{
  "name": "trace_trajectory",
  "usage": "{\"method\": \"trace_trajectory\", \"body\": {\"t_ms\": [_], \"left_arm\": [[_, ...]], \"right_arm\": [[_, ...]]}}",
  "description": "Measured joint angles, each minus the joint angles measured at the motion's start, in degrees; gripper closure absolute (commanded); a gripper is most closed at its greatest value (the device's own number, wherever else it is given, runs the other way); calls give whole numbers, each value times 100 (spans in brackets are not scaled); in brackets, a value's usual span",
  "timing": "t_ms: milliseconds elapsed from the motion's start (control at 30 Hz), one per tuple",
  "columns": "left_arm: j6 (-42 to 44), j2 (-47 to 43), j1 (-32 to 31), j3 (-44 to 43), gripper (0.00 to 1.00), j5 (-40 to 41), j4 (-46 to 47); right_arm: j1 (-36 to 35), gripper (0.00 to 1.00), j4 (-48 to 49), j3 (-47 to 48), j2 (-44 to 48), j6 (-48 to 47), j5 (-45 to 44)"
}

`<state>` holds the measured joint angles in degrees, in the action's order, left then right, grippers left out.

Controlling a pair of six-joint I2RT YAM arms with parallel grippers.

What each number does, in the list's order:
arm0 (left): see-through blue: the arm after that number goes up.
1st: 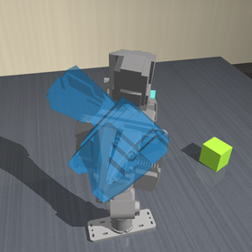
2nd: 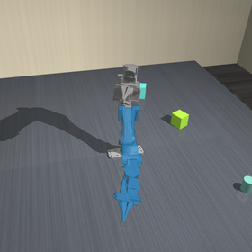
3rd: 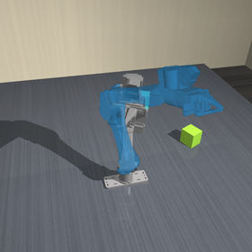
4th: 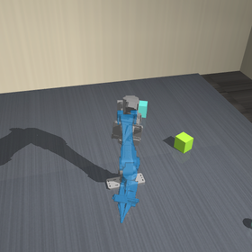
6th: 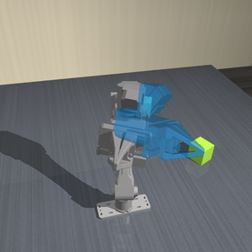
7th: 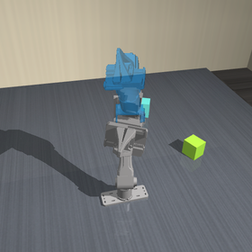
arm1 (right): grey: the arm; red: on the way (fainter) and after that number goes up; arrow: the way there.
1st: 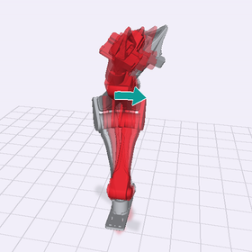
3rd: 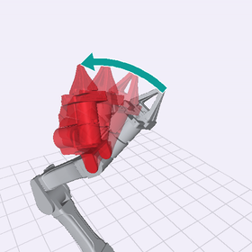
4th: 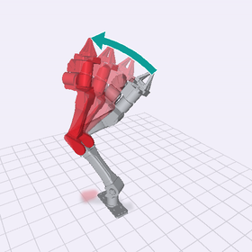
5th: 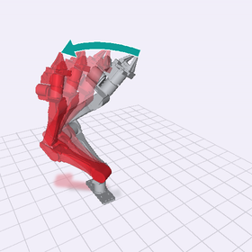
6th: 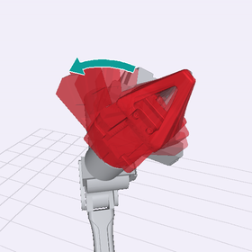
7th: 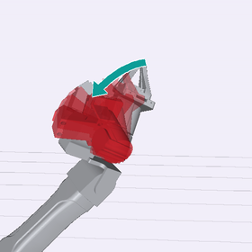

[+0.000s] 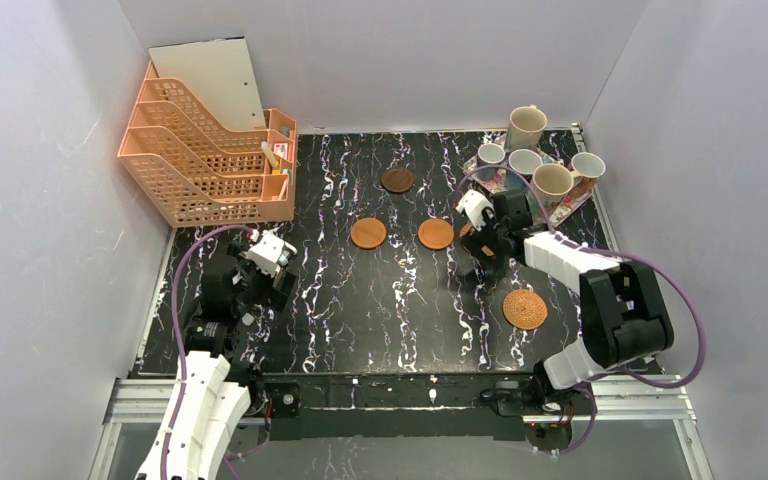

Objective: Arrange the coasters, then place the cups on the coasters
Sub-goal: Move the coaster to the center of the board.

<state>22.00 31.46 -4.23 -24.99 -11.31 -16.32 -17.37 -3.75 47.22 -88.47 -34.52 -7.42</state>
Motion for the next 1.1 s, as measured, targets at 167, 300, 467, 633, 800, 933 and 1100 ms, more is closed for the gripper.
{"method": "trace_trajectory", "body": {"t_ms": [167,300,467,633,800,933,1100], "left_arm": [[-13,0,0,0,2,2,-2],[-13,0,0,0,2,11,-2],[-13,0,0,0,2,26,0],[-15,-2,0,0,2,44,0],[-15,-13,0,0,2,48,0],[-13,-17,0,0,2,61,0],[-13,-17,0,0,2,81,0]], "right_arm": [[-61,2,-911,-319,490,-328,313],[-199,2,-1108,-577,774,-479,304],[-260,2,-1075,-643,1228,-466,284],[-260,2,-304,-619,1364,-334,-7],[-238,2,656,-343,544,-278,-461],[-186,2,1178,-107,-356,-297,-678],[-173,2,1478,111,-787,-328,-723]]}}
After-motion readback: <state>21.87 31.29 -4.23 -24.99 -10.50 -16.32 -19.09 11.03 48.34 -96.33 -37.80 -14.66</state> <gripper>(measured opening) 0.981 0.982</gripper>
